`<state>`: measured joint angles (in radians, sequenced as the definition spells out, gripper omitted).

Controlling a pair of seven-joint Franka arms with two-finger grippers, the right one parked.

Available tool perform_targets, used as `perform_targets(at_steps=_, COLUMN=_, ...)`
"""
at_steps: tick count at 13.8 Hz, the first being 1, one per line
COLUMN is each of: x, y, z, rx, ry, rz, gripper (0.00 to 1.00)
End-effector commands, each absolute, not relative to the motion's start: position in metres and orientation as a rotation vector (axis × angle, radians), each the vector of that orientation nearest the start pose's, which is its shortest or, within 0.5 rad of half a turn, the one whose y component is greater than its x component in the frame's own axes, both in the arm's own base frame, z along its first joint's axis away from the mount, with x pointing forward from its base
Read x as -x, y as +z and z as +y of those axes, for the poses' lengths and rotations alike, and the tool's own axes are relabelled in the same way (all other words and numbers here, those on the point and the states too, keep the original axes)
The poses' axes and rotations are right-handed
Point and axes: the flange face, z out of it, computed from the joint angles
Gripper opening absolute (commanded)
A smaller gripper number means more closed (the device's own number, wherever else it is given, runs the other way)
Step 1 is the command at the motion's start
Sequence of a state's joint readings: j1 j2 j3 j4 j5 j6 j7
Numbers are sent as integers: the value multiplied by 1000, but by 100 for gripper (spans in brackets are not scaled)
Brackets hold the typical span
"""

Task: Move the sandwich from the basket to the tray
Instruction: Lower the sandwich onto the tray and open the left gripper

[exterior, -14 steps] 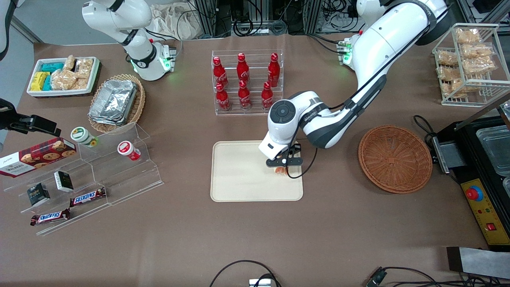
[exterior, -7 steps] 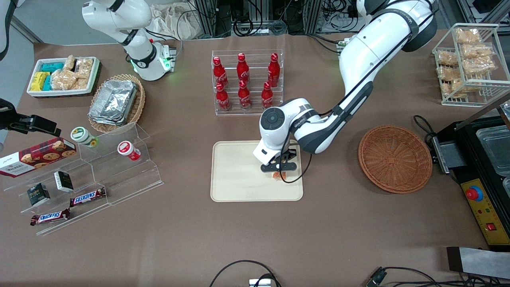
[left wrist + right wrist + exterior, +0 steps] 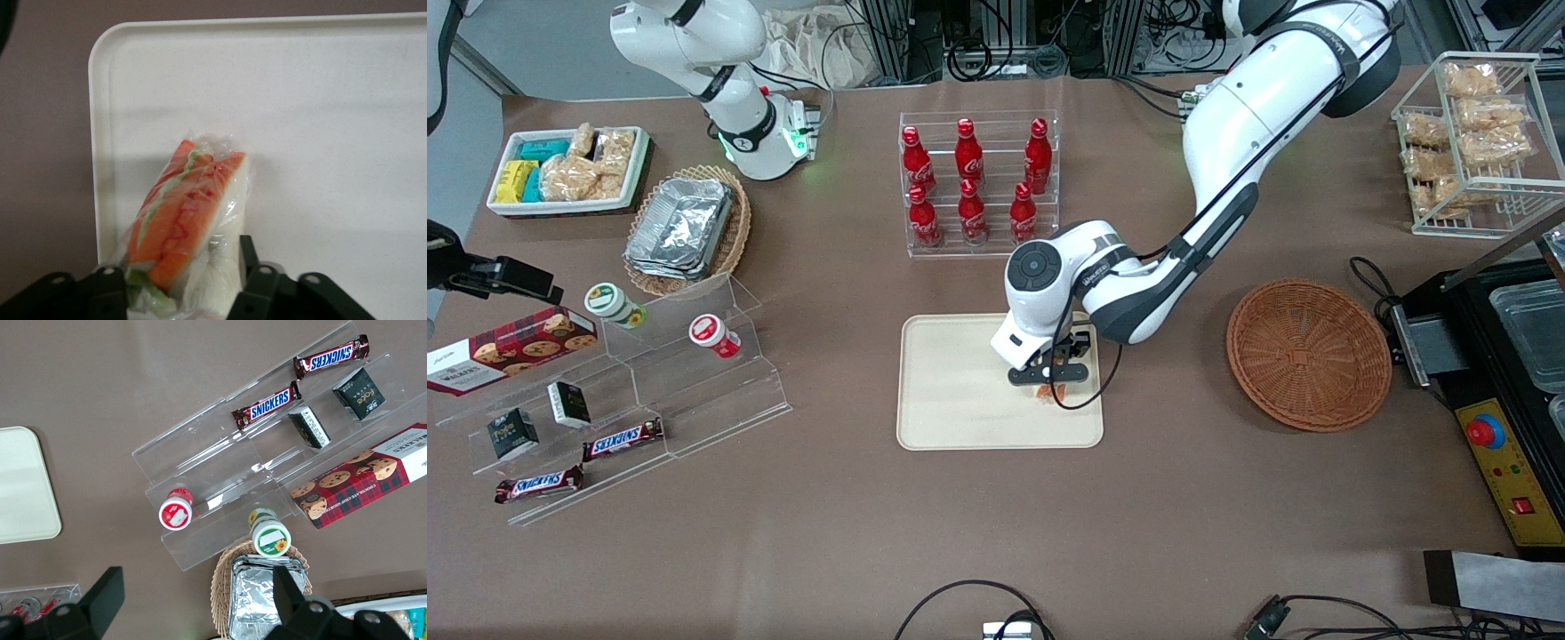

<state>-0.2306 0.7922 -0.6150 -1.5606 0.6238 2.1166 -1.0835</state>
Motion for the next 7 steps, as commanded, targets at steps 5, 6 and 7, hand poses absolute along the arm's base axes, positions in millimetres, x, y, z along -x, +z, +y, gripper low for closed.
perform_targets(at_steps=5, x=-530, y=243, z=-444, rx=2952, ry=-37, rz=-70, gripper=78)
perform_targets(at_steps=6, x=-530, y=252, z=-441, rx=2935, ry=-33, rz=-70, gripper=78)
perform_targets(at_steps=7, x=-535, y=263, z=-436, rx=2932, ry=-48, rz=-93, gripper=78)
